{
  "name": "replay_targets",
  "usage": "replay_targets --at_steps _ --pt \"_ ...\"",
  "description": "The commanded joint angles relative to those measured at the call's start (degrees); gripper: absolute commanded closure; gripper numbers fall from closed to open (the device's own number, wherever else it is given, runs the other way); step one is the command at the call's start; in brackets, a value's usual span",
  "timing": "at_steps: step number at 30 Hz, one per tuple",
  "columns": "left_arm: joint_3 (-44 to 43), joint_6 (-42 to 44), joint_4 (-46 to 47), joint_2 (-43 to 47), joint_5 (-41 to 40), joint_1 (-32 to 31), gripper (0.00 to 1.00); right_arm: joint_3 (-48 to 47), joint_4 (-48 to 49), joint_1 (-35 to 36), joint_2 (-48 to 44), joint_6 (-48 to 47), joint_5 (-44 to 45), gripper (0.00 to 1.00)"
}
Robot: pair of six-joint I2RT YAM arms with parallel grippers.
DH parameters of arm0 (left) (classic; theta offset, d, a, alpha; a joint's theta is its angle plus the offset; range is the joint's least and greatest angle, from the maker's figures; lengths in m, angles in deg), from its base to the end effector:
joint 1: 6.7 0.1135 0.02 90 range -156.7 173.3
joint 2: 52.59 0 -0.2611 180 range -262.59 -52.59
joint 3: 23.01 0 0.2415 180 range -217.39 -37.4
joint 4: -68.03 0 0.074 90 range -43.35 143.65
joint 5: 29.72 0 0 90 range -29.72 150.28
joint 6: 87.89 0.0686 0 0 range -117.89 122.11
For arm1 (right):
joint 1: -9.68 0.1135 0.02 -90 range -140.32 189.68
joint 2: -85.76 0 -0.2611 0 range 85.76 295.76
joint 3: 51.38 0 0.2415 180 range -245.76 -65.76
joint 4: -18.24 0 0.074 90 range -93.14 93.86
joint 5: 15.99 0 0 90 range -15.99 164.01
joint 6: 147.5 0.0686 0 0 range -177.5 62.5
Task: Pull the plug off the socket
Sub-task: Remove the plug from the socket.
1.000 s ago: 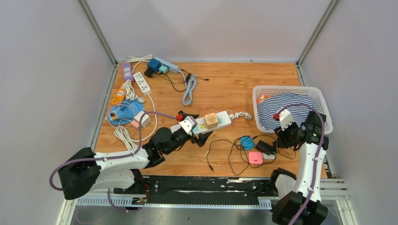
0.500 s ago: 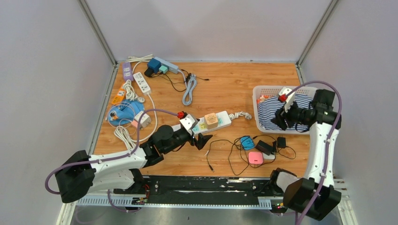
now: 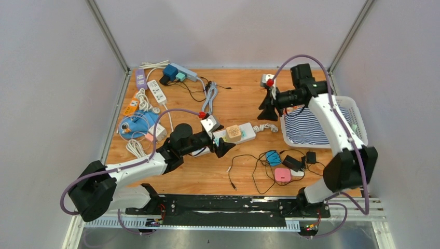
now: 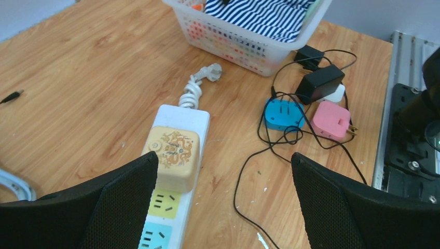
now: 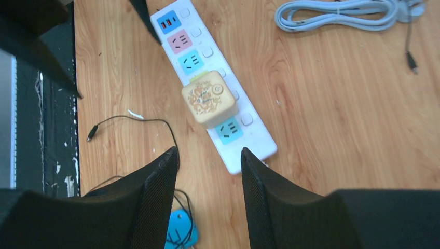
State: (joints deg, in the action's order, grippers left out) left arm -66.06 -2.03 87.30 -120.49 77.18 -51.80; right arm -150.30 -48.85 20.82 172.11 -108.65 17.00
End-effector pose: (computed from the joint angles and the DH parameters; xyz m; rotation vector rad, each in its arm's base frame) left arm 0.1834 -0.2123 0.2403 0.8226 1.5371 -0.8862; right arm 0.2869 0.1151 0.3360 -1.4053 1.6166 0.8460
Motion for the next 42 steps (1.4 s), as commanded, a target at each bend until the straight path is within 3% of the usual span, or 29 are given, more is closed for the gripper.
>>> replay_targets --at_steps 1,6,9,12,16,19,27,37,42 --pt "-1.5 3.9 -0.1 -1.0 6.8 0.5 0.00 -3.0 0.4 3.2 8.0 5.1 -4.2 0.50" --pt "-0.4 16.5 -0.1 -3.5 6.7 0.5 0.00 5.5 5.8 3.1 10.1 6.4 -5.5 0.52" --pt "-0.2 25.6 0.1 -6.5 6.3 0.5 0.00 5.4 7.6 3.2 11.1 9.0 -5.8 0.52" --pt "-1.1 28.6 0.2 -8.9 5.8 0.5 0.00 5.7 8.5 3.6 10.9 10.0 -5.4 0.52" --pt "-2.7 28.6 0.2 -11.2 6.6 0.5 0.00 5.9 9.2 3.7 11.4 11.0 -4.3 0.51" --pt "-2.5 27.3 0.2 -11.4 1.6 0.8 0.00 5.9 9.2 3.7 11.9 11.1 -4.0 0.51" --pt "-5.4 14.2 0.1 -13.2 0.9 3.5 0.00 6.1 9.0 3.8 11.8 10.3 -1.9 0.51" --pt "-8.3 16.8 0.0 -15.2 6.1 3.4 0.00 5.4 7.3 3.7 13.7 9.2 0.6 0.51" --pt "-14.2 12.7 -6.7 -16.2 5.5 3.4 0.00 5.2 6.5 2.8 13.4 8.7 0.3 0.51"
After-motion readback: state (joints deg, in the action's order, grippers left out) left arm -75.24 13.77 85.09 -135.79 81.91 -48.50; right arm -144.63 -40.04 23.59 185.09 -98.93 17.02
